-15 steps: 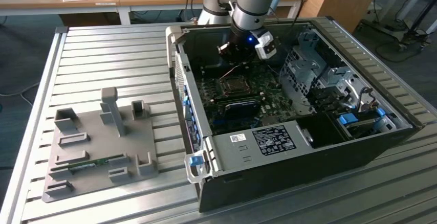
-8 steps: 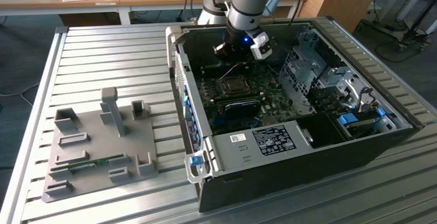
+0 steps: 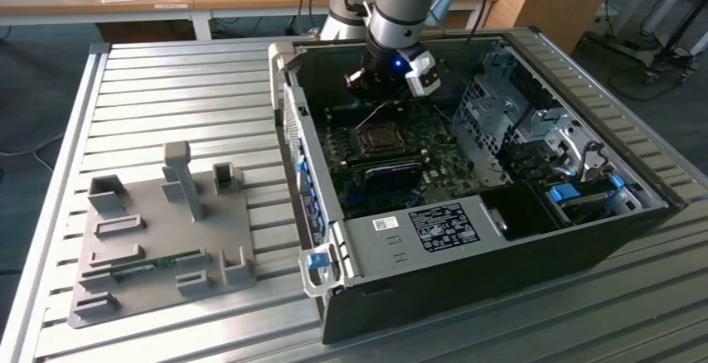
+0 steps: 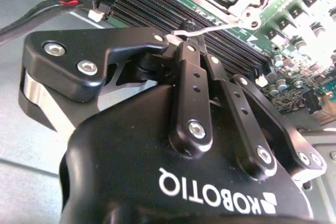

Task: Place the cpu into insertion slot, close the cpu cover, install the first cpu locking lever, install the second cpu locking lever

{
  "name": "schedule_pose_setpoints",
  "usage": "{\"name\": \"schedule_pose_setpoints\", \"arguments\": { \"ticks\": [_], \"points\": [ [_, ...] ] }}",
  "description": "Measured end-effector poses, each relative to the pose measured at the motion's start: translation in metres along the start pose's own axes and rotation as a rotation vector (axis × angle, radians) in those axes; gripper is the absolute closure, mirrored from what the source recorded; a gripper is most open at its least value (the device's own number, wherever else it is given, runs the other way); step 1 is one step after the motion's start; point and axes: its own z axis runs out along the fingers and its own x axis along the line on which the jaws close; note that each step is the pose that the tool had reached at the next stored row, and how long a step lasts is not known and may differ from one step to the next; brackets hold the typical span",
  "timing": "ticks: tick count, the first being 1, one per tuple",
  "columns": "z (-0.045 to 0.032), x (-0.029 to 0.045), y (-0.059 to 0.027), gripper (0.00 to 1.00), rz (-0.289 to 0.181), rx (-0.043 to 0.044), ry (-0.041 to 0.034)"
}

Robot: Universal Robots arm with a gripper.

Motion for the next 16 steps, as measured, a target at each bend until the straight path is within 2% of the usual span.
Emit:
{"name": "schedule_pose_setpoints", "arguments": {
  "ticks": [12, 16],
  "points": [
    [-0.0128, -0.0003, 0.0023, 0.89, 0.000, 0.0003, 0.0000],
    [-0.0127, -0.0003, 0.0026, 0.89, 0.000, -0.0011, -0.0005]
  ]
}}
